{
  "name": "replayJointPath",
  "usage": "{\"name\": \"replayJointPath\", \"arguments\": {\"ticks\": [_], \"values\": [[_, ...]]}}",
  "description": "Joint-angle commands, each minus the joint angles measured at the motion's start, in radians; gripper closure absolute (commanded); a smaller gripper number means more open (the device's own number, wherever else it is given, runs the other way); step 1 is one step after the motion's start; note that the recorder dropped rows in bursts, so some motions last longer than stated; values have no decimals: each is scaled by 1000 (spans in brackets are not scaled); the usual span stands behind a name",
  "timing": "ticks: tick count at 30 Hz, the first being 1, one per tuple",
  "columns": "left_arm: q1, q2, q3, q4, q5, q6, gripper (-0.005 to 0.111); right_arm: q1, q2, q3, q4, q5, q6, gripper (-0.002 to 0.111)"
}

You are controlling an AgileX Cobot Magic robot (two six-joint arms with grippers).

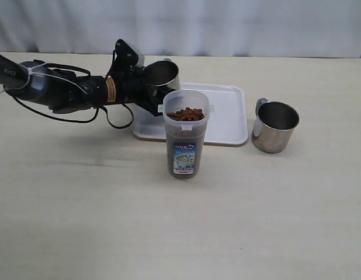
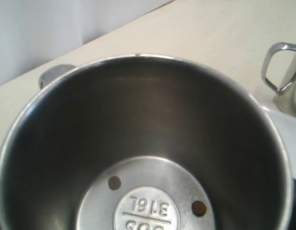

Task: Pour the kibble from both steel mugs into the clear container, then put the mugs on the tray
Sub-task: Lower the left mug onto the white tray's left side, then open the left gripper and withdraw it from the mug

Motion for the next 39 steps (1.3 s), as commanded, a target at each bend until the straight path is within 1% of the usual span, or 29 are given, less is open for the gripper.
{"name": "replayJointPath", "arguments": {"ticks": [1, 3, 5, 6, 8, 11, 12, 13, 16, 18, 20, 25, 30, 33, 35, 39], "values": [[-22, 38, -44, 56, 37, -40, 107, 2, -4, 5, 8, -2, -8, 104], [-28, 48, -60, 117, 79, -74, 106, 2, -4, 5, 8, -2, -8, 104], [-28, 58, -74, 136, 89, -86, 102, 2, -4, 5, 8, -2, -8, 104], [-28, 58, -76, 136, 90, -92, 96, 2, -4, 5, 8, -2, -8, 104], [-28, 58, -76, 125, 99, -105, 82, 2, -4, 5, 8, -2, -8, 104], [-28, 58, -76, 119, 110, -107, 53, 2, -4, 5, 8, -2, -8, 104], [-28, 58, -76, 119, 111, -110, 45, 2, -4, 5, 8, -2, -8, 104], [-28, 58, -76, 119, 111, -122, 39, 2, -4, 5, 8, -2, -8, 104], [-28, 54, -76, 121, 111, -194, 29, 2, -4, 5, 8, -2, -8, 104], [-28, 43, -76, 167, 125, -196, 27, 2, -4, 5, 8, -2, -8, 104], [-27, 23, -76, 258, 137, -225, 27, 2, -4, 5, 8, -2, -8, 104], [-14, -31, -76, 438, 189, -370, 27, 2, -4, 5, 8, -2, -8, 104], [19, -75, -76, 567, 185, -537, 27, 2, -4, 5, 8, -2, -8, 104], [42, -91, -76, 670, 159, -627, 27, 2, -4, 5, 8, -2, -8, 104], [53, -96, -76, 670, 123, -664, 27, 2, -4, 5, 8, -2, -8, 104], [83, -96, -76, 670, 13, -666, 27, 2, -4, 5, 8, -2, -8, 104]]}}
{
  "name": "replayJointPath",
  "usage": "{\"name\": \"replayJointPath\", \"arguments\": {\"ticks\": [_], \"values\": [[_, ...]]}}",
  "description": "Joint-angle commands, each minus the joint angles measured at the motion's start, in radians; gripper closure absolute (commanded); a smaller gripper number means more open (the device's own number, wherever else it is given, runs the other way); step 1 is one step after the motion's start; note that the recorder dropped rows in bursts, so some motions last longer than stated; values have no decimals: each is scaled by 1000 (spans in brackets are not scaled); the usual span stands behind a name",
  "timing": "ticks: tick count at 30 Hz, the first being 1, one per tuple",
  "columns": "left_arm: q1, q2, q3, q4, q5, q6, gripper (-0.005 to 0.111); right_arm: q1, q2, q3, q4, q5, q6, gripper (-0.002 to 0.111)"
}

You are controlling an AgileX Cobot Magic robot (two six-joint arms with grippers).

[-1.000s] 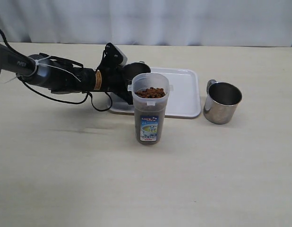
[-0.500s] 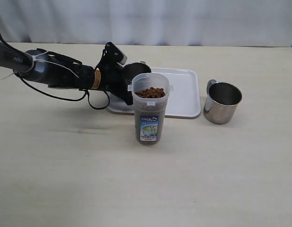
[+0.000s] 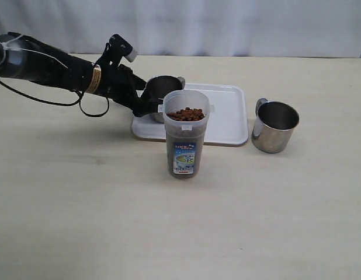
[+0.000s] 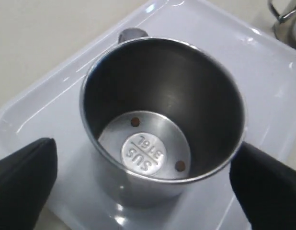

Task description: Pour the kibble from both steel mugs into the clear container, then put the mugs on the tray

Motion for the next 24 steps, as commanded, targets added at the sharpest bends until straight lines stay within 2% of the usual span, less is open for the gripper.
{"name": "replayJointPath", "arguments": {"ticks": [1, 7, 13, 15, 17, 18, 19, 20, 24], "values": [[32, -13, -8, 15, -123, -32, 27, 2, -4, 5, 8, -2, -8, 104], [76, -28, -8, 15, -222, -52, 27, 2, -4, 5, 8, -2, -8, 104], [138, -110, -8, 15, -250, -184, 27, 2, -4, 5, 8, -2, -8, 104], [161, -165, -8, 15, -343, -230, 28, 2, -4, 5, 8, -2, -8, 104], [178, -225, -8, 15, -436, -324, 45, 2, -4, 5, 8, -2, -8, 104], [182, -268, -8, 15, -494, -380, 70, 2, -4, 5, 8, -2, -8, 104], [185, -286, -8, 15, -515, -393, 85, 2, -4, 5, 8, -2, -8, 104], [185, -333, -8, 15, -543, -401, 107, 2, -4, 5, 11, -2, -8, 104], [198, -530, 86, 15, -543, -539, 107, 2, -4, 5, 11, -2, -8, 104]]}}
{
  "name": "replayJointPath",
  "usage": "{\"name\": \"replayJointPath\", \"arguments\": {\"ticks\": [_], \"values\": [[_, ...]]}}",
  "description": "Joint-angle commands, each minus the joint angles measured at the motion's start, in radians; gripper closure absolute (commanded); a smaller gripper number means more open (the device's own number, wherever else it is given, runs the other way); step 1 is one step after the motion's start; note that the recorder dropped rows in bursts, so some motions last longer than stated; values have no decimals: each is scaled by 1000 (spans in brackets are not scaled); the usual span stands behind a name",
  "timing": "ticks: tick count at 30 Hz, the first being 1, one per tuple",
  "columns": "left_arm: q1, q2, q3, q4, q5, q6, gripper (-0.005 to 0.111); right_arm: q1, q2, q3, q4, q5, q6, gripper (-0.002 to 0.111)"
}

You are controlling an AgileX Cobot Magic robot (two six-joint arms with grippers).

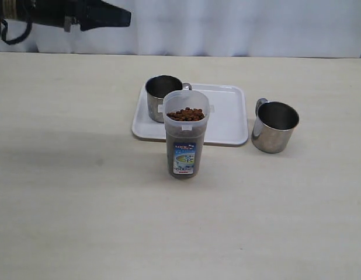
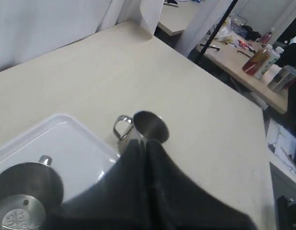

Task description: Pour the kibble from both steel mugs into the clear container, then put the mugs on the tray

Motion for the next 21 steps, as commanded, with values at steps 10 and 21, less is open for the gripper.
{"name": "replayJointPath", "arguments": {"ticks": [10, 21], "values": [[190, -1056, 617, -2, 583, -70, 107, 2, -4, 5, 11, -2, -8, 104], [200, -1765, 1079, -2, 1187, 17, 107, 2, -4, 5, 11, -2, -8, 104]]}}
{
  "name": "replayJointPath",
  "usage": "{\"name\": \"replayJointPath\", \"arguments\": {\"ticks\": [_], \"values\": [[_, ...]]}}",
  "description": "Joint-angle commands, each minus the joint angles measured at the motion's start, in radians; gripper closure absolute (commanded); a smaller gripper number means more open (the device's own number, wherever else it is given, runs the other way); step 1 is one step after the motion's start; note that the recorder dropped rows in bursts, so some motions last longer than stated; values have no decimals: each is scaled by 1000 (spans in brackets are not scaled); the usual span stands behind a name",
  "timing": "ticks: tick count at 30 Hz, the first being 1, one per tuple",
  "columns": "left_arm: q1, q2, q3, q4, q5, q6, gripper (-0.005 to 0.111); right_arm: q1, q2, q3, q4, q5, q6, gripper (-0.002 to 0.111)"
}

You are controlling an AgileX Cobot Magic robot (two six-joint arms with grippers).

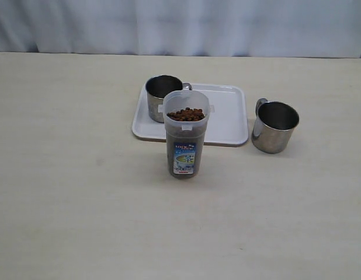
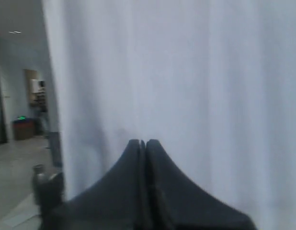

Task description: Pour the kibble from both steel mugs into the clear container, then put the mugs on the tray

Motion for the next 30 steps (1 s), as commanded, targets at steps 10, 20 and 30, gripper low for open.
{"name": "replayJointPath", "arguments": {"ticks": [10, 20, 30], "values": [[0, -175, 245, -6, -43, -4, 107, 2, -4, 5, 1, -2, -8, 104], [0, -175, 245, -6, -133, -4, 107, 2, -4, 5, 1, -2, -8, 104], [-3, -230, 245, -6, -133, -4, 107, 2, -4, 5, 1, -2, -8, 104]]}}
